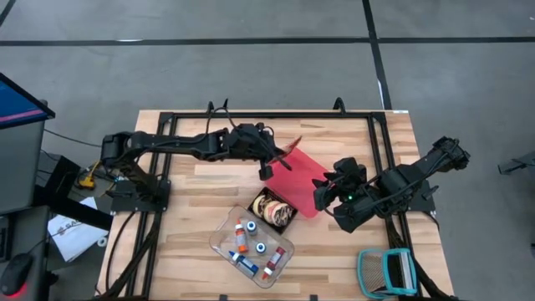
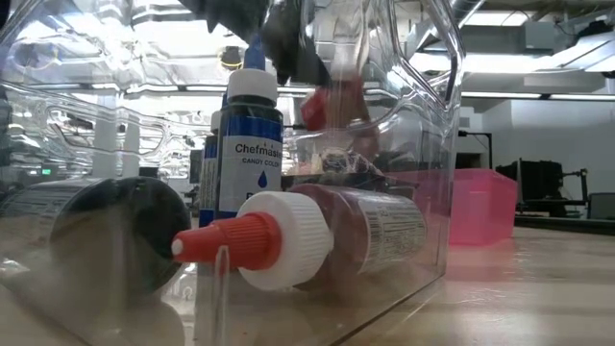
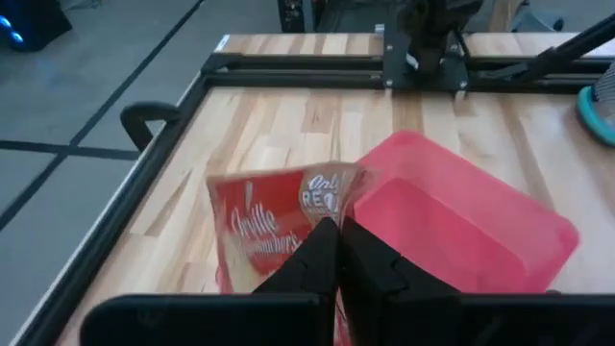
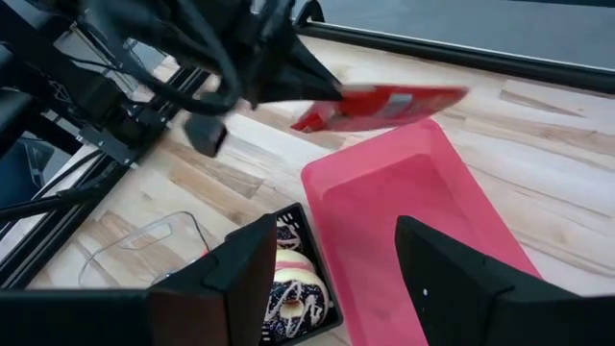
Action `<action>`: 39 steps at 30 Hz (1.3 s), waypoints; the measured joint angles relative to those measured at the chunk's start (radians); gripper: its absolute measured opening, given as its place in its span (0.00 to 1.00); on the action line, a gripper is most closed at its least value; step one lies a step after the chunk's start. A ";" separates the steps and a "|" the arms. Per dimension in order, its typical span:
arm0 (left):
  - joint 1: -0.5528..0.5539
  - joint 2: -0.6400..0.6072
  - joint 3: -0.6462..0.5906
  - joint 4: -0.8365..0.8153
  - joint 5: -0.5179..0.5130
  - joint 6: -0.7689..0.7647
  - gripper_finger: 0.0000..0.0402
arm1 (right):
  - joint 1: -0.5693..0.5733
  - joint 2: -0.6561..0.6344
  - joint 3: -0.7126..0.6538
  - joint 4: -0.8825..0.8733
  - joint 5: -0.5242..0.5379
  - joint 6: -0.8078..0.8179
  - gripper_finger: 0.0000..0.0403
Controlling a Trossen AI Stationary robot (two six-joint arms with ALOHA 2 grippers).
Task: Pick & Place Food Item
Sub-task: Put the popcorn bag into the pink bin
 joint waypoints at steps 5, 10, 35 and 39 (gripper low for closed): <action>0.001 0.038 0.000 0.001 0.008 -0.023 0.00 | 0.000 0.000 0.000 -0.003 0.000 0.000 0.51; -0.011 0.047 0.000 0.012 0.012 -0.026 0.00 | 0.000 0.000 0.000 -0.004 0.000 0.000 0.51; -0.052 0.207 0.009 0.196 0.162 -0.174 0.00 | 0.009 0.000 0.000 -0.047 0.007 0.030 0.51; -0.062 0.258 0.028 0.240 0.161 -0.190 0.00 | 0.014 0.000 0.000 -0.050 0.008 0.034 0.51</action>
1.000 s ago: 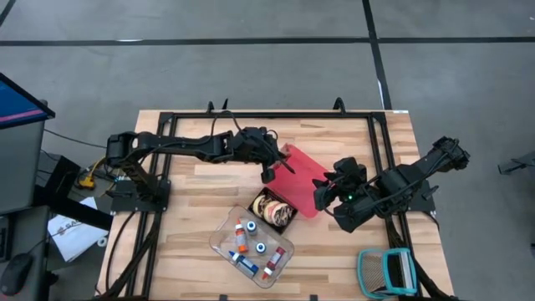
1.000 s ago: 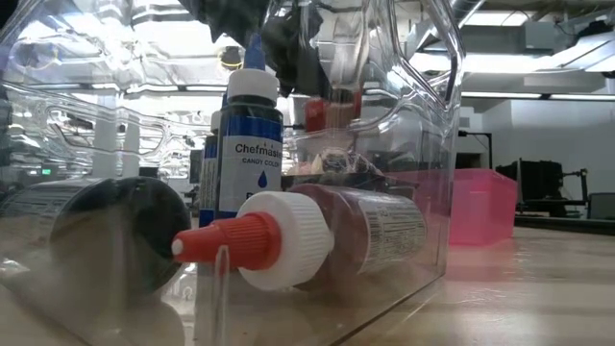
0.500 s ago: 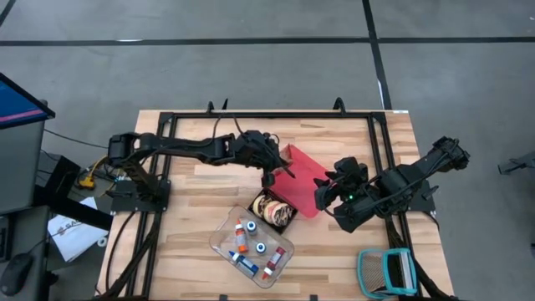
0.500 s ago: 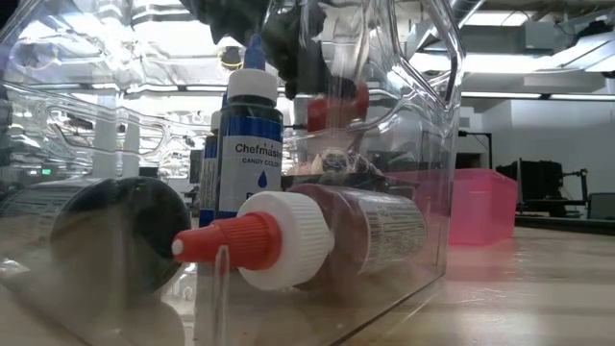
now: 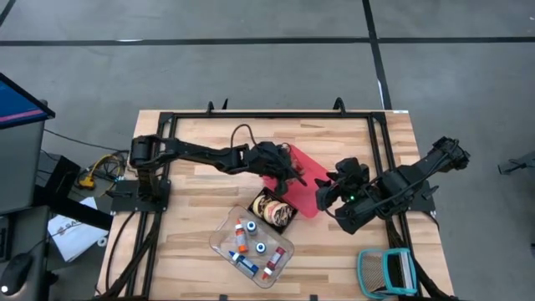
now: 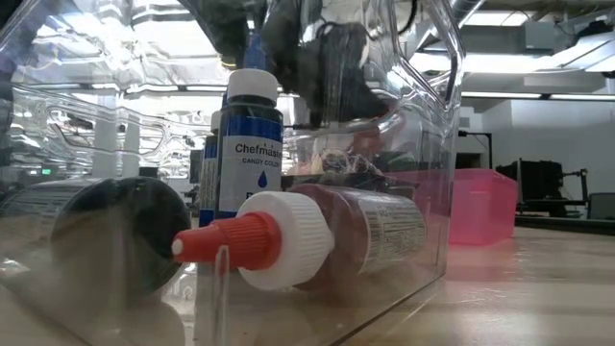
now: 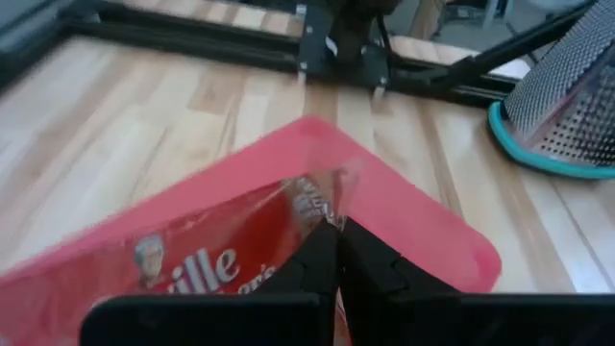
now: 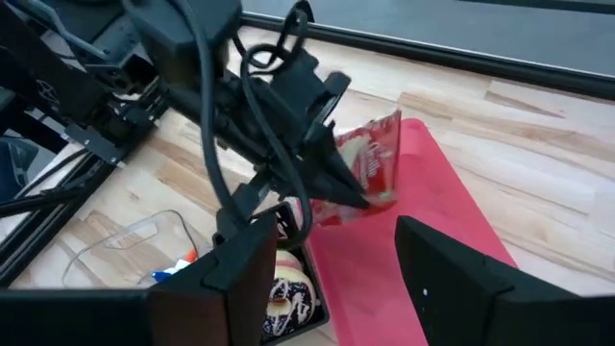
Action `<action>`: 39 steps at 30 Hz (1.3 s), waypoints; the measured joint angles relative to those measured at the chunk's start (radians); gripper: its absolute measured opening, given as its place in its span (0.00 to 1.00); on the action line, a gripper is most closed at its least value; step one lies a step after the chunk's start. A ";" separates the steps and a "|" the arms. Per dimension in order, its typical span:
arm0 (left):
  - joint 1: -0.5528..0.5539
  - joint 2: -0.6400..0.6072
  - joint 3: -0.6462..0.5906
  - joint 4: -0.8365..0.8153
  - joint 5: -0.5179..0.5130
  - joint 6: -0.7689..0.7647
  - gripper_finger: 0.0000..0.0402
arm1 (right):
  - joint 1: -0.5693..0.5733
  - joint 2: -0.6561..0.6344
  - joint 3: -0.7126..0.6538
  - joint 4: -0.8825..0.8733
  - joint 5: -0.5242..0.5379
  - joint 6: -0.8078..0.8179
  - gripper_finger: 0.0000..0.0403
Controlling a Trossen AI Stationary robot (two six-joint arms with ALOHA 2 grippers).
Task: Pick & Place Food Item
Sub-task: Put the popcorn bag into the pink bin, then return to Home Position
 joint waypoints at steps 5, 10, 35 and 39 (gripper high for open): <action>-0.001 0.070 0.007 0.110 0.052 -0.055 0.01 | -0.002 0.000 0.000 -0.010 -0.007 0.000 0.51; -0.001 0.091 0.008 0.180 0.088 -0.119 0.08 | -0.002 0.000 0.000 -0.019 -0.010 0.000 0.51; 0.299 -0.466 -0.301 0.053 0.386 0.071 0.32 | 0.104 -0.001 -0.012 -0.127 0.105 0.201 0.51; 0.293 -0.727 -0.586 0.118 0.341 0.051 0.29 | 0.144 0.000 -0.043 -0.128 0.122 0.284 0.51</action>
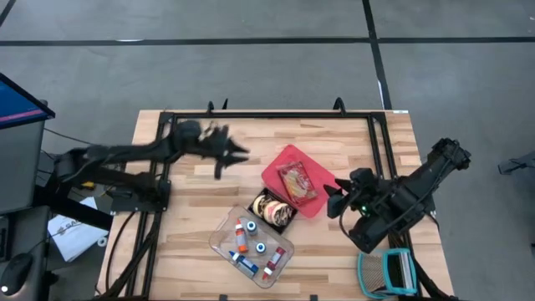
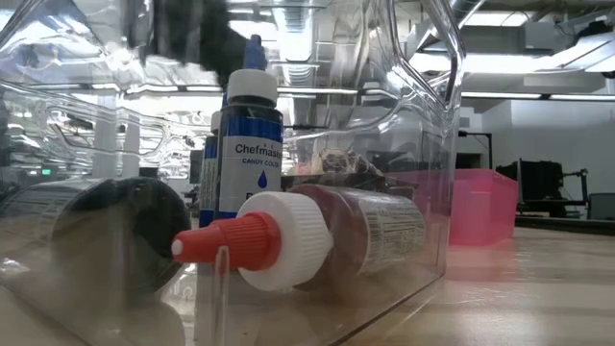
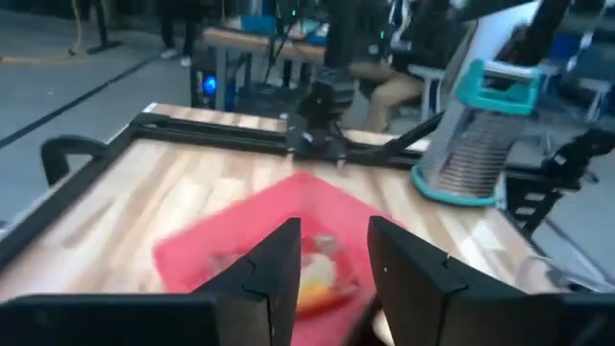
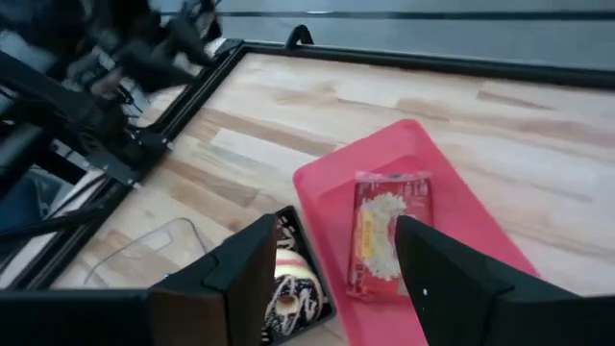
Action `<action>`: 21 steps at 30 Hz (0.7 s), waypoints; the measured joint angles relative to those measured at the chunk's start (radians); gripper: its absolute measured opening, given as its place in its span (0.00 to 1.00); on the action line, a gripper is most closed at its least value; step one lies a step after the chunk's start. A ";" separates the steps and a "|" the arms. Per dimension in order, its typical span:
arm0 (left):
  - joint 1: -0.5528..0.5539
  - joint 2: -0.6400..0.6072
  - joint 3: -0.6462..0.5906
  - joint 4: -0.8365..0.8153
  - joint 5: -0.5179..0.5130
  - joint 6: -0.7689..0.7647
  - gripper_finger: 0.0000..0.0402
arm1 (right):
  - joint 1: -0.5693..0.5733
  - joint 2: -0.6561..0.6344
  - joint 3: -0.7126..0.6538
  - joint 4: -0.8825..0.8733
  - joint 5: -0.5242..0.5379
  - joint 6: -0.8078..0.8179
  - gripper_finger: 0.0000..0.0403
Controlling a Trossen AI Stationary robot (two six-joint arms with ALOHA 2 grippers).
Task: Pick & Place Food Item
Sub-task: Return to Home Position
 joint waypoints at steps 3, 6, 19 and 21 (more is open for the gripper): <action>-0.064 -0.149 -0.217 0.121 -0.131 -0.085 0.28 | 0.012 0.000 -0.005 0.003 0.000 0.035 0.51; -0.129 -0.251 -0.389 0.286 -0.280 -0.163 0.26 | 0.012 -0.003 -0.004 0.021 0.000 0.025 0.51; -0.300 -0.407 -0.624 0.407 -0.498 -0.116 0.22 | -0.073 -0.044 -0.004 0.184 -0.017 -0.235 0.51; -0.292 -0.438 -0.624 0.359 -0.498 -0.105 0.22 | -0.088 -0.044 -0.004 0.212 -0.027 -0.285 0.51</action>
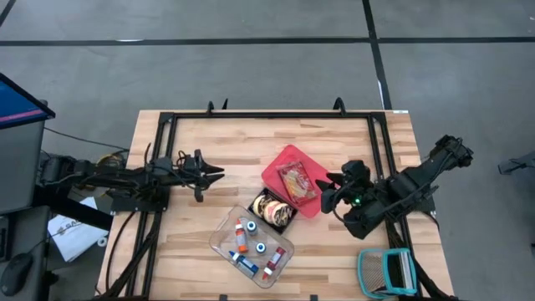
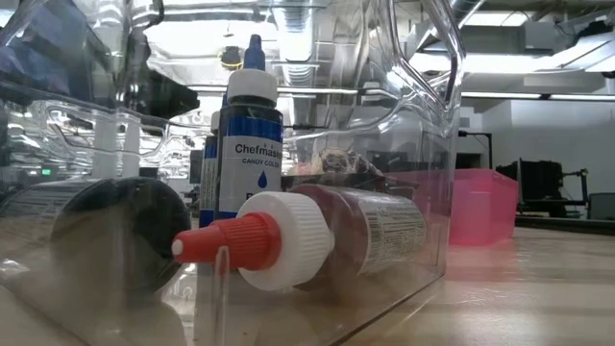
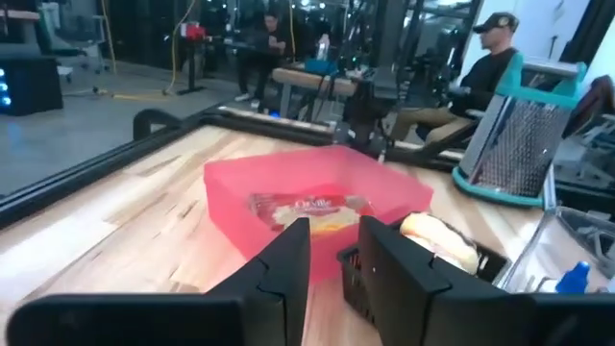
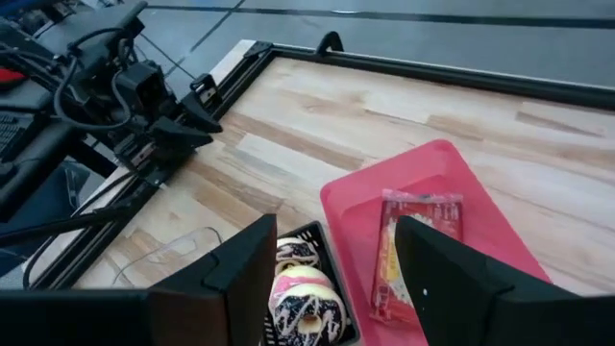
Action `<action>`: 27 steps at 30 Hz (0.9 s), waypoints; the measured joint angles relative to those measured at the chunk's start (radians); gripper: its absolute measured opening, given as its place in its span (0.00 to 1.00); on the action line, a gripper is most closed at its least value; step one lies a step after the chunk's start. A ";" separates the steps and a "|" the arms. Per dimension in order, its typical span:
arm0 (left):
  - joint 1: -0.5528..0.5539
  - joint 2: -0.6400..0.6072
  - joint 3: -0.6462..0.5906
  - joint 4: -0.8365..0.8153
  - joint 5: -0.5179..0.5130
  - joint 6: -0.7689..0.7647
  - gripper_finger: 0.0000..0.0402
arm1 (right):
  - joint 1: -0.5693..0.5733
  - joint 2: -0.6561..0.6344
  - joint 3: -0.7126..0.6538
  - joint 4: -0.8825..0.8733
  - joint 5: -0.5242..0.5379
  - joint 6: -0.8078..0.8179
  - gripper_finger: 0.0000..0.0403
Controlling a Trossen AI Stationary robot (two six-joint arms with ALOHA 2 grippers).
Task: Pick & Place Food Item
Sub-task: Return to Home Position
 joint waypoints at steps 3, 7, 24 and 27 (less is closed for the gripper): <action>0.018 -0.055 0.000 -0.076 0.036 0.003 0.21 | -0.016 0.000 0.000 0.029 -0.002 -0.045 0.51; 0.034 -0.125 0.000 -0.193 0.091 0.002 0.19 | -0.020 0.000 0.000 0.026 -0.002 -0.048 0.51; 0.038 -0.396 0.000 -0.461 0.159 0.025 0.14 | 0.023 0.000 0.000 -0.060 0.069 0.049 0.51; 0.038 -0.454 0.000 -0.561 0.159 0.022 0.13 | 0.023 0.000 0.000 -0.061 0.071 0.046 0.51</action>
